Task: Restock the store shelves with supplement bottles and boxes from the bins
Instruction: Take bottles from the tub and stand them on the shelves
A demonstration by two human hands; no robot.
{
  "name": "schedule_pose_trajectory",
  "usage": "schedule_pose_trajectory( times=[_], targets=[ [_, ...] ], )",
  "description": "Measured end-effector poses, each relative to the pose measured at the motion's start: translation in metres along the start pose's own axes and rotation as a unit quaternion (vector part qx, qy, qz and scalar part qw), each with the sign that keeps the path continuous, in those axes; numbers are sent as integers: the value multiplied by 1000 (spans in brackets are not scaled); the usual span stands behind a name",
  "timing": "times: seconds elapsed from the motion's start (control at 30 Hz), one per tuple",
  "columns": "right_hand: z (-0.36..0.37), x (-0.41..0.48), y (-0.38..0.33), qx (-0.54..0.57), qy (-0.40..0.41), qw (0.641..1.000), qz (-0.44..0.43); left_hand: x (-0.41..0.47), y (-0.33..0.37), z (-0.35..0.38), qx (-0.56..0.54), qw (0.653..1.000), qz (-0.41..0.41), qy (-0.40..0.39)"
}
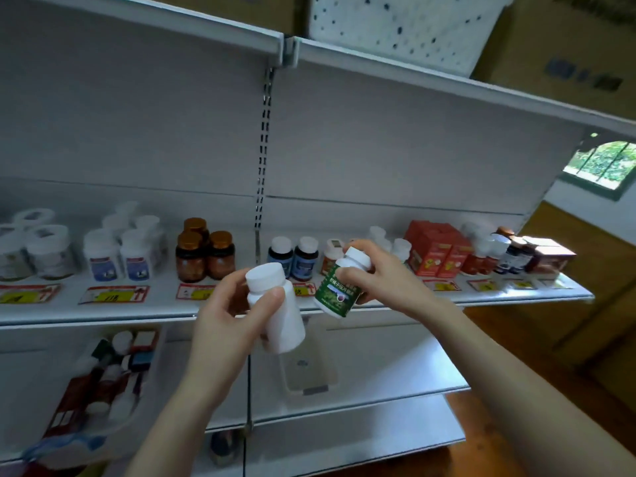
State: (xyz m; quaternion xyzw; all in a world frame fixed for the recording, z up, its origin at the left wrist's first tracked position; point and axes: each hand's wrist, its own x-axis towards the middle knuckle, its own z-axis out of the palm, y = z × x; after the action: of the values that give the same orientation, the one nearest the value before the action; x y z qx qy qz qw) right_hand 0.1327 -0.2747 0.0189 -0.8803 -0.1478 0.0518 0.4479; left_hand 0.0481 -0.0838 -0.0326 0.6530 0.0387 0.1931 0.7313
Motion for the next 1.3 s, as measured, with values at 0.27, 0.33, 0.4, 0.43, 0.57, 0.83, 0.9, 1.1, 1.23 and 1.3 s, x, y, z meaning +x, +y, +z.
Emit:
schedule_pose_trajectory(
  times=[0.27, 0.33, 0.4, 0.43, 0.57, 0.83, 0.9, 1.1, 1.23, 1.3],
  targets=[
    [-67, 23, 43, -115, 28, 993, -1, 23, -5, 66, 7, 1000, -4, -27],
    [-81, 33, 52, -123, 32, 992, 1, 34, -6, 77, 9, 999, -5, -32],
    [-93, 42, 58, -128, 34, 991, -2, 46, -8, 88, 10, 999, -8, -48],
    [-100, 46, 61, -125, 39, 991, -9, 52, -9, 94, 12, 998, -10, -58],
    [-129, 64, 73, -151, 113, 982, -29, 79, -19, 115, 8, 997, -25, -79],
    [-174, 106, 93, -203, 189, 960, -29, 118, -37, 153, 19, 995, -24, -98],
    [-175, 119, 99, -209, 186, 960, -25, 125, -37, 157, 17, 995, -37, -91],
    [-189, 165, 114, -264, 127, 956, -8, 142, -37, 170, 32, 996, -43, -69],
    [-189, 196, 127, -283, 60, 957, -9, 146, -35, 181, 62, 997, -43, -37],
    [-186, 209, 135, -293, 13, 956, -1, 147, -34, 187, 58, 997, -55, -19]
  ],
)
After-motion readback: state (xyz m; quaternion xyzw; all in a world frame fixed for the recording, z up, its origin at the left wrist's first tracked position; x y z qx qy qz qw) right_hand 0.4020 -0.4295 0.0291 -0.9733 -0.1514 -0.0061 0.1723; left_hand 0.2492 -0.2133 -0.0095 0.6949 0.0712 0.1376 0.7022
